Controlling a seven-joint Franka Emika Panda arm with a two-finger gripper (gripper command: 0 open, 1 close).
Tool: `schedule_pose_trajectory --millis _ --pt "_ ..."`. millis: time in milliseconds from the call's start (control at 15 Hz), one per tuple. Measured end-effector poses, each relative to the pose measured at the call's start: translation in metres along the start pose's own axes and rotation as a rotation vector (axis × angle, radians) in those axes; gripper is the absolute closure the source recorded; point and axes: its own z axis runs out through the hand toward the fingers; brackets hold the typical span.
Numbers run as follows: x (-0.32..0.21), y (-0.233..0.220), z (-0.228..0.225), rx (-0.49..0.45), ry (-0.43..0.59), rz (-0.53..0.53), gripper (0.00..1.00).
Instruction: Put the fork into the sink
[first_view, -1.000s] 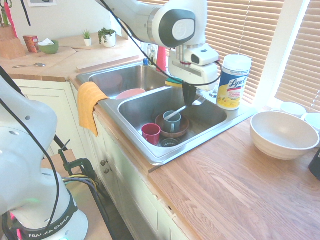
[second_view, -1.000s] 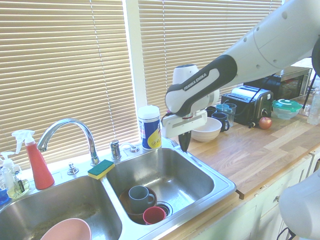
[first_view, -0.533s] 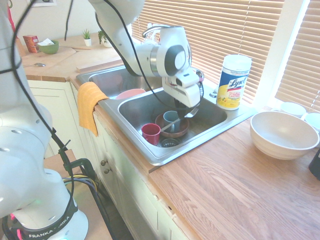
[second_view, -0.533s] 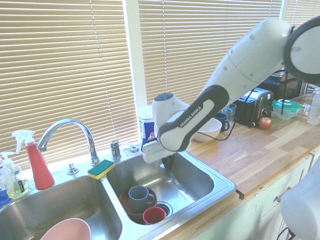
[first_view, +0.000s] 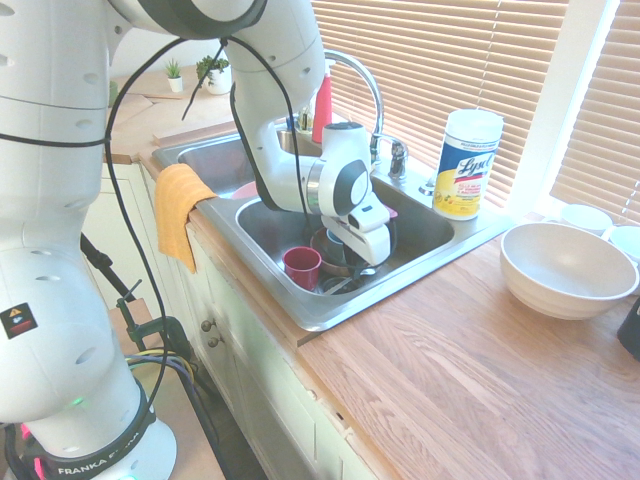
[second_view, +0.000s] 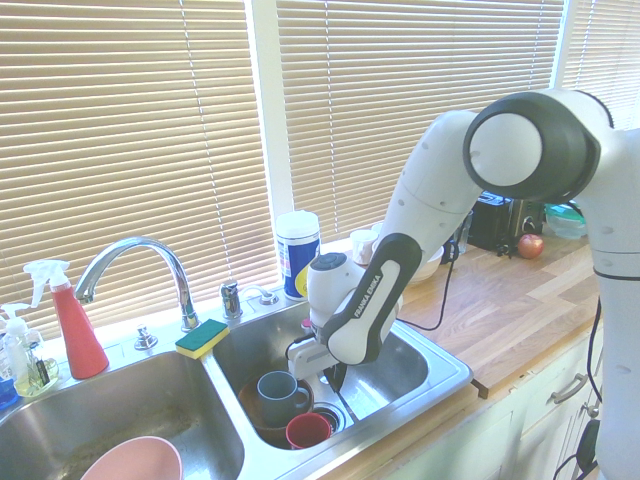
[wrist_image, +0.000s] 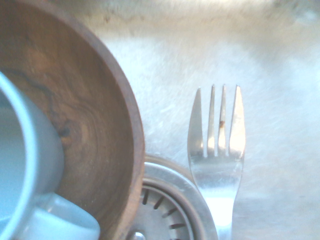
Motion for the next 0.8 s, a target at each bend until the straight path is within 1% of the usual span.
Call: schedule_pose_trajectory --millis 67,133,400,800 --pt "-0.001 -0.001 0.007 -0.005 -0.009 -0.001 1.0" --pt "-0.001 -0.003 0.014 -0.007 -0.017 -0.003 0.0" --pt "0.005 -0.004 0.03 -0.016 -0.043 0.001 0.0" --pt "0.007 -0.006 0.029 -0.01 -0.052 0.006 0.0"
